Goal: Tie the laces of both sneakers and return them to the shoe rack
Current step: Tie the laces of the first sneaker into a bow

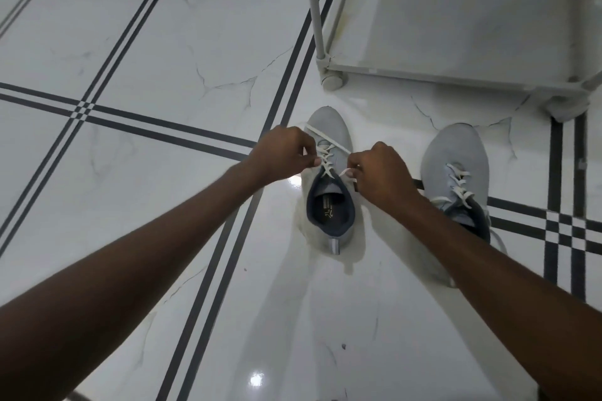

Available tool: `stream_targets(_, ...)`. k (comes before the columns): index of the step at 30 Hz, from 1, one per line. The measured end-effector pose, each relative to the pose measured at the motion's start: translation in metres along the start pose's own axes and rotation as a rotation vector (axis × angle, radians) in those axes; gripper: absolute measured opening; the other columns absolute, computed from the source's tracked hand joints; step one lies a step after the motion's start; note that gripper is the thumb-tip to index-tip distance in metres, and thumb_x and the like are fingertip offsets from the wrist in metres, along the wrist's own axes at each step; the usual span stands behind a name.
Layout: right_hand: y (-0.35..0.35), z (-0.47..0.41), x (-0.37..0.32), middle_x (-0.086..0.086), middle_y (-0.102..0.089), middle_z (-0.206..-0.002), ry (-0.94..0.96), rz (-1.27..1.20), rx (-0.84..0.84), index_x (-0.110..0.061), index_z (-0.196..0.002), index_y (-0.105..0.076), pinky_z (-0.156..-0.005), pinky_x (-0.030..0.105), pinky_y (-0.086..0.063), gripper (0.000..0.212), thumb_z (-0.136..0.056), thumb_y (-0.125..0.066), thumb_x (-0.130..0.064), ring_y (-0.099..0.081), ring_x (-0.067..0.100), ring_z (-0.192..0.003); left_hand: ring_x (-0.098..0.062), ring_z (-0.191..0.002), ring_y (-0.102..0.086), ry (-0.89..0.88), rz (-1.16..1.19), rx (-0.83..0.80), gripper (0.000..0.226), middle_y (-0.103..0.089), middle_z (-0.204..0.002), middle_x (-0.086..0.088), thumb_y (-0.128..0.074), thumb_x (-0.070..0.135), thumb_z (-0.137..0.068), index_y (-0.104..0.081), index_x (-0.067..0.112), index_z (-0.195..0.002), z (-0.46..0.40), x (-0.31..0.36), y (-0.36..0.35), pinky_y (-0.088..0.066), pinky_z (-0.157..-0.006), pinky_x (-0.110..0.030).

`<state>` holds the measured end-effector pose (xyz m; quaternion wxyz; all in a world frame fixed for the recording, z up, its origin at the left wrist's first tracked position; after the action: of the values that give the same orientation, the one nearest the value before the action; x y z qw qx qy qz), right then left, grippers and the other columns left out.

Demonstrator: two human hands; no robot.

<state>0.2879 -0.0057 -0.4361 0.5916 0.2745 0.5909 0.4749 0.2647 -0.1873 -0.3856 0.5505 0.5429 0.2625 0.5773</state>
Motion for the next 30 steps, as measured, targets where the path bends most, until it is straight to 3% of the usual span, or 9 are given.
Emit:
stream_targets(3, 0.009, -0.002, 0.004, 0.012, -0.067, -0.070, 0.033, 0.035, 0.039, -0.019, -0.075, -0.074, -0.063, 0.027, -0.034, 0.004, -0.077, -0.071, -0.018, -0.055, 0.028, -0.070, -0.021, -0.084, -0.068, 0.009, -0.158, -0.103, 0.020, -0.075, -0.088, -0.002, -0.070, 0.035, -0.085, -0.077, 0.019, -0.092, -0.002, 0.005, 0.000, -0.054, -0.071, -0.033)
stream_targets(9, 0.023, 0.000, 0.008, 0.014, -0.071, -0.067, -0.091, 0.131, 0.121, -0.009, -0.076, -0.076, -0.064, 0.029, -0.038, 0.018, -0.086, -0.064, -0.019, -0.057, 0.030, -0.064, -0.029, -0.089, -0.067, 0.082, -0.436, -0.088, 0.025, -0.071, -0.099, -0.008, -0.069, 0.028, -0.086, -0.070, 0.013, -0.106, -0.003, 0.013, 0.013, -0.050, -0.069, -0.034)
stream_targets(11, 0.024, -0.001, 0.008, 0.015, -0.071, -0.070, -0.154, 0.144, 0.090, -0.007, -0.075, -0.073, -0.068, 0.032, -0.046, 0.022, -0.087, -0.065, -0.024, -0.062, 0.033, -0.068, -0.028, -0.092, -0.066, 0.128, -0.465, -0.110, 0.026, -0.069, -0.101, -0.009, -0.070, 0.027, -0.086, -0.068, 0.012, -0.107, -0.005, 0.019, 0.014, -0.046, -0.068, -0.032)
stream_targets(14, 0.023, -0.001, 0.004, 0.011, -0.068, -0.068, -0.153, 0.210, 0.075, -0.013, -0.071, -0.072, -0.076, 0.034, -0.038, 0.029, -0.087, -0.065, -0.037, -0.055, 0.030, -0.077, -0.026, -0.094, -0.067, 0.225, -0.515, -0.214, 0.020, -0.063, -0.086, -0.004, -0.067, 0.018, -0.089, -0.064, 0.009, -0.107, -0.001, 0.024, 0.012, -0.042, -0.067, -0.033)
stream_targets(16, 0.021, 0.000, 0.002, 0.005, -0.066, -0.066, -0.161, 0.271, 0.047, -0.020, -0.066, -0.069, -0.084, 0.040, -0.030, 0.032, -0.085, -0.064, -0.044, -0.049, 0.029, -0.092, -0.022, -0.092, -0.069, 0.305, -0.458, -0.295, 0.011, -0.054, -0.066, 0.000, -0.066, 0.015, -0.089, -0.062, 0.007, -0.095, -0.001, 0.021, 0.014, -0.043, -0.065, -0.032)
stream_targets(19, 0.022, -0.001, -0.001, 0.001, -0.066, -0.076, -0.114, 0.232, -0.010, -0.022, -0.070, -0.069, -0.084, 0.039, -0.024, 0.026, -0.082, -0.067, -0.045, -0.044, 0.028, -0.099, -0.016, -0.071, -0.068, 0.372, -0.333, -0.306, 0.023, -0.059, -0.058, 0.002, -0.070, 0.016, -0.088, -0.056, 0.007, -0.072, -0.010, 0.023, 0.024, -0.045, -0.062, -0.029)
stream_targets(22, 0.014, -0.002, -0.010, 0.007, -0.068, -0.102, 0.028, -0.085, -0.032, -0.016, -0.098, -0.070, -0.084, 0.034, -0.036, 0.020, -0.080, -0.074, -0.023, -0.053, 0.031, -0.104, -0.021, -0.072, -0.058, 0.307, -0.350, -0.203, 0.010, -0.052, -0.064, 0.000, -0.070, 0.010, -0.084, -0.061, 0.006, -0.085, -0.009, 0.022, 0.023, -0.043, -0.065, -0.032)
stream_targets(26, -0.006, 0.002, -0.012, 0.005, -0.073, -0.087, 0.001, -0.248, -0.127, -0.017, -0.090, -0.071, -0.075, 0.031, -0.047, 0.008, -0.082, -0.068, -0.016, -0.065, 0.026, -0.088, -0.028, -0.097, -0.067, 0.231, -0.248, -0.251, 0.034, -0.071, -0.106, -0.006, -0.073, 0.022, -0.082, -0.067, 0.011, -0.113, 0.004, -0.009, -0.009, -0.055, -0.083, -0.039)
stream_targets(30, -0.008, -0.003, -0.003, -0.005, -0.062, -0.067, -0.034, -0.308, -0.142, -0.016, -0.078, -0.065, -0.066, 0.028, -0.040, 0.010, -0.084, -0.068, -0.023, -0.057, 0.021, -0.071, -0.020, -0.090, -0.069, 0.247, 0.075, -0.095, 0.023, -0.074, -0.099, -0.004, -0.077, 0.027, -0.080, -0.076, 0.015, -0.099, 0.019, -0.019, -0.032, -0.052, -0.079, -0.029)
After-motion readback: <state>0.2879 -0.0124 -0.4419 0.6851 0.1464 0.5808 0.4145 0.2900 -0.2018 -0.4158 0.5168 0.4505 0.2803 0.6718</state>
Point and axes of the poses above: each hand's wrist, its own z-axis away from the middle knuckle, its own y-axis out of the back of the hand, x = y × z, the point moved 3 cm from there along -z, towards the middle knuckle
